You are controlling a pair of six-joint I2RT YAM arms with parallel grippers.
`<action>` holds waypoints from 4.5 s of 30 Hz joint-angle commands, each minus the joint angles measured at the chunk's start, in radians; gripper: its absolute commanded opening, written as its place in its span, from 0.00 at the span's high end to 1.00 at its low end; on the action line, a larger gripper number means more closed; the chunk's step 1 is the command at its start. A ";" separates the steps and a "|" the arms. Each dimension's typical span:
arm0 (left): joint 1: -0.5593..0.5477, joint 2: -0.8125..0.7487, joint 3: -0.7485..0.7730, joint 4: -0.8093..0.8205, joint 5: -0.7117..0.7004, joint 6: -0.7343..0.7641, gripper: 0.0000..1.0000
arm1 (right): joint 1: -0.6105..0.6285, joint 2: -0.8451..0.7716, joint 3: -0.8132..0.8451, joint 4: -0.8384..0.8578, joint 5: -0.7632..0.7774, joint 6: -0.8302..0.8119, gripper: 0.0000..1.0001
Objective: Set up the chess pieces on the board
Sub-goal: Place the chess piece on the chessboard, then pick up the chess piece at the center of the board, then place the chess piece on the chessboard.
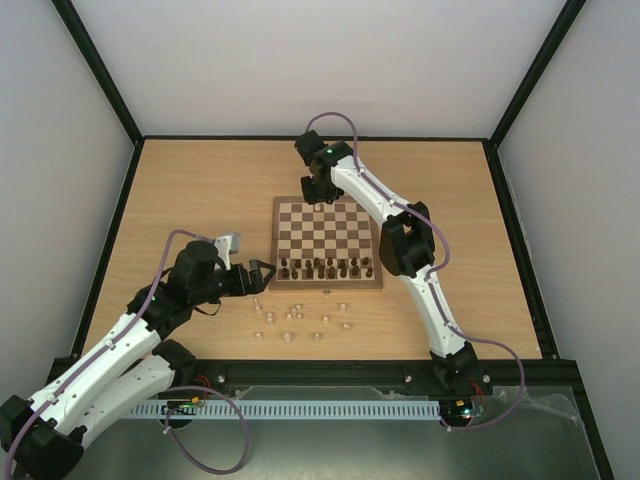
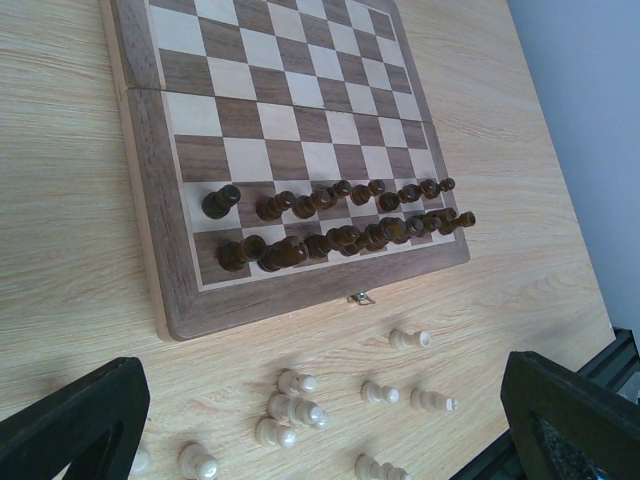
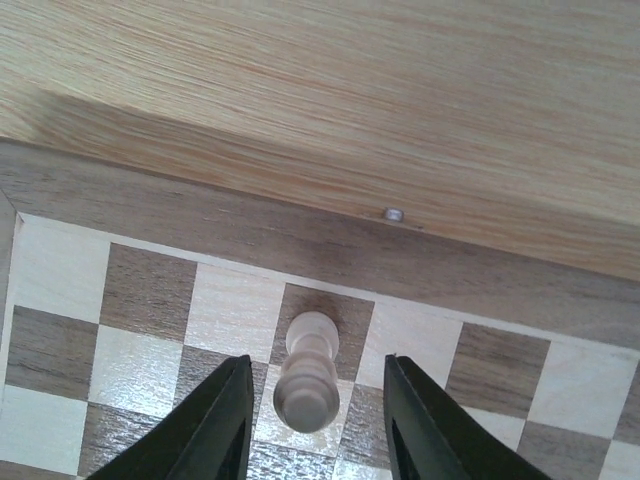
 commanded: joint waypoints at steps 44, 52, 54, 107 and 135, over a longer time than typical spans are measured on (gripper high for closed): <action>-0.002 -0.011 0.051 -0.043 -0.090 -0.016 0.01 | 0.682 -1.255 -1.721 0.411 0.074 0.541 0.61; -0.002 -0.008 0.046 -0.034 -0.085 -0.020 0.01 | 0.682 -1.202 -1.668 0.429 0.105 0.503 0.61; -0.002 -0.012 0.045 -0.034 -0.086 -0.022 0.00 | 0.682 -1.179 -1.664 0.441 0.107 0.498 0.61; -0.004 0.017 0.014 0.031 -0.023 -0.016 0.00 | -0.061 -0.280 -0.308 0.102 0.140 0.058 0.99; -0.004 0.013 0.009 0.023 -0.035 -0.023 0.00 | -0.114 -0.253 -0.447 0.146 0.083 0.038 0.99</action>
